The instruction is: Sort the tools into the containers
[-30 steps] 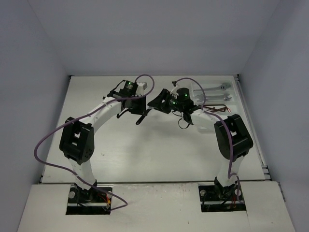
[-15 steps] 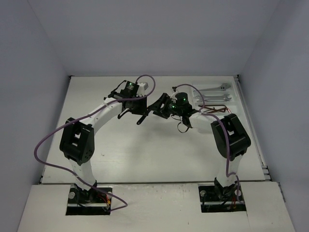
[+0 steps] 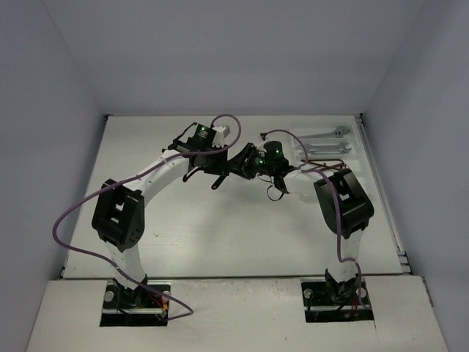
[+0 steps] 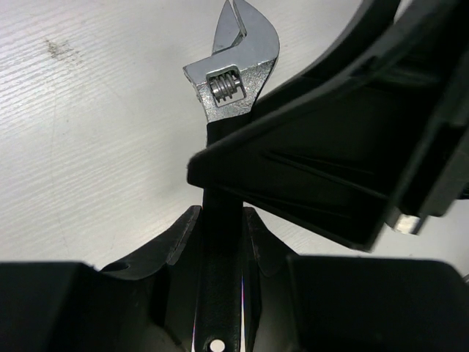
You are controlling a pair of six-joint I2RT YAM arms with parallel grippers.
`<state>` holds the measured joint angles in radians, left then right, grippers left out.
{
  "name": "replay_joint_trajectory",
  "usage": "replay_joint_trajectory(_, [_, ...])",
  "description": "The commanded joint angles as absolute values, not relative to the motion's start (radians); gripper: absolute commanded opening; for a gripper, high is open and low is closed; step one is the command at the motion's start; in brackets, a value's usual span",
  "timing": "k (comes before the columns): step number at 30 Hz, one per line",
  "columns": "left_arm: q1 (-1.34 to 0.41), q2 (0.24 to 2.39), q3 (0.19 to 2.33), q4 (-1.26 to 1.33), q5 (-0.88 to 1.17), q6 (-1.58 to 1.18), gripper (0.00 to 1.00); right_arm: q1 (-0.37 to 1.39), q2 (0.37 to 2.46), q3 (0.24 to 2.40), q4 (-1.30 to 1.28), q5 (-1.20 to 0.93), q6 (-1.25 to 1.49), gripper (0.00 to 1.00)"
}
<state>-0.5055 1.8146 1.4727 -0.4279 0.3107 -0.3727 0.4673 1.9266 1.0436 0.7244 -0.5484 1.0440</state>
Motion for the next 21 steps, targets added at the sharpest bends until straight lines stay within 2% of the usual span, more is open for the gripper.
replay_joint_trajectory(1, [-0.534, 1.710, 1.511, -0.334, 0.296, -0.362, 0.00, 0.471, 1.928, 1.097, 0.853, -0.554, 1.083, 0.31])
replay_joint_trajectory(3, [-0.538, 1.710, 1.512, -0.336, 0.289, -0.361, 0.00, 0.469, 1.924, 1.092, 0.861, -0.548, 1.079, 0.11])
replay_joint_trajectory(5, [-0.537, 1.708, 1.506, -0.336, 0.282, -0.362, 0.00, 0.463, 1.907, 1.087, 0.862, -0.537, 1.065, 0.00])
replay_joint_trajectory(6, [-0.538, 1.704, 1.501, -0.339, 0.271, -0.364, 0.01, 0.453, 1.902, 1.085, 0.862, -0.535, 1.058, 0.00])
replay_joint_trajectory(8, [-0.538, 1.685, 1.479, -0.342, 0.240, -0.375, 0.13, 0.432, 1.883, 1.079, 0.862, -0.531, 1.053, 0.00])
replay_joint_trajectory(11, [-0.537, 1.645, 1.448, -0.345, 0.179, -0.395, 0.43, 0.374, 1.859, 1.074, 0.864, -0.519, 1.045, 0.00])
replay_joint_trajectory(14, [-0.537, 1.599, 1.423, -0.364, 0.126, -0.403, 0.51, 0.286, 1.851, 1.089, 0.869, -0.527, 1.050, 0.00])
replay_joint_trajectory(21, [-0.537, 1.457, 1.305, -0.418, 0.026, -0.405, 0.56, 0.072, 1.864, 1.153, 0.880, -0.479, 1.052, 0.00])
